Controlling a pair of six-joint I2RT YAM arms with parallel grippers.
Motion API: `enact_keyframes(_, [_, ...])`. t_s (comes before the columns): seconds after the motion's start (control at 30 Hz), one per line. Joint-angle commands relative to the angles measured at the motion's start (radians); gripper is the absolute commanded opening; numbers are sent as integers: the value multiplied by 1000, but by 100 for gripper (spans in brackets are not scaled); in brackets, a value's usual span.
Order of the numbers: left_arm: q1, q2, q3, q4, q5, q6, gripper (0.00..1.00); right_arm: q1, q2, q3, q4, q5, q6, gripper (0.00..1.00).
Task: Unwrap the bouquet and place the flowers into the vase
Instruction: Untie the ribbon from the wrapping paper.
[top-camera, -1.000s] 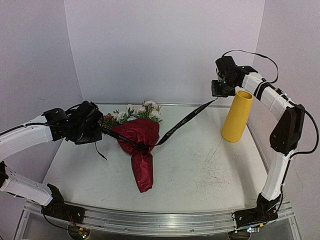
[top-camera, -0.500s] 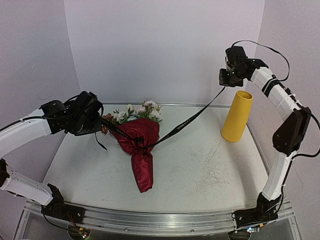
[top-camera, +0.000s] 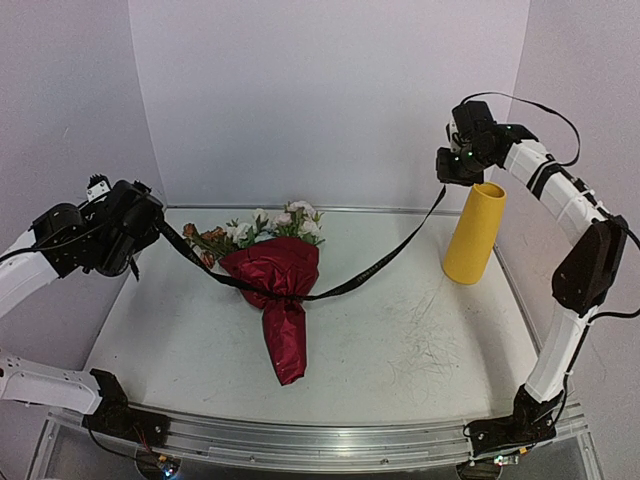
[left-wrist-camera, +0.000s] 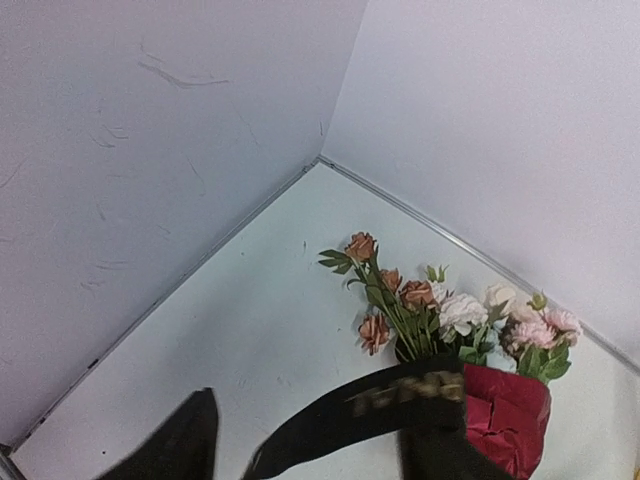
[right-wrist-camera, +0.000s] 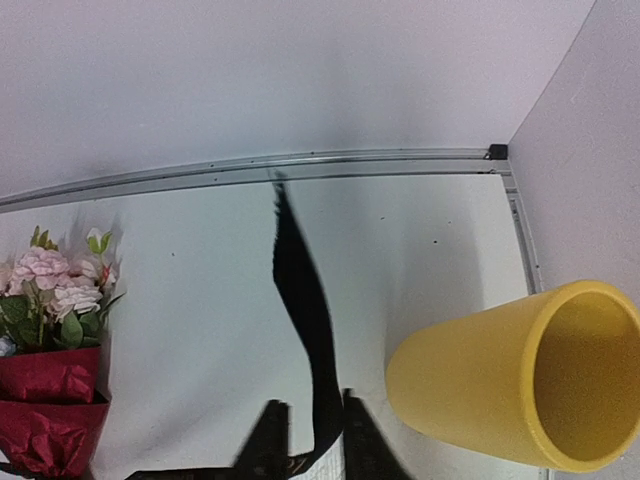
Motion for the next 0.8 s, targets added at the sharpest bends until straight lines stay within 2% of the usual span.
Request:
enact_keyframes(0.0, [4, 1, 39, -24, -70, -56, 75, -1, -56, -34, -7, -176, -21, 43])
enact_keyframes(0.03, [4, 7, 36, -20, -59, -56, 77, -2, -63, -53, 5, -221, -24, 47])
enact_keyframes(0.17, [4, 44, 14, 9, 30, -33, 86, 0, -91, -142, 60, -372, 5, 53])
enact_keyframes(0.3, [17, 116, 41, 28, 44, 76, 93, 23, -111, -244, 122, -459, 46, 58])
enact_keyframes(0.5, [294, 156, 125, 23, 165, 181, 93, 138, -84, -325, 169, -495, 97, 64])
enact_keyframes(0.77, [505, 199, 183, 17, 260, 220, 93, 344, 4, -369, 237, -523, 184, 66])
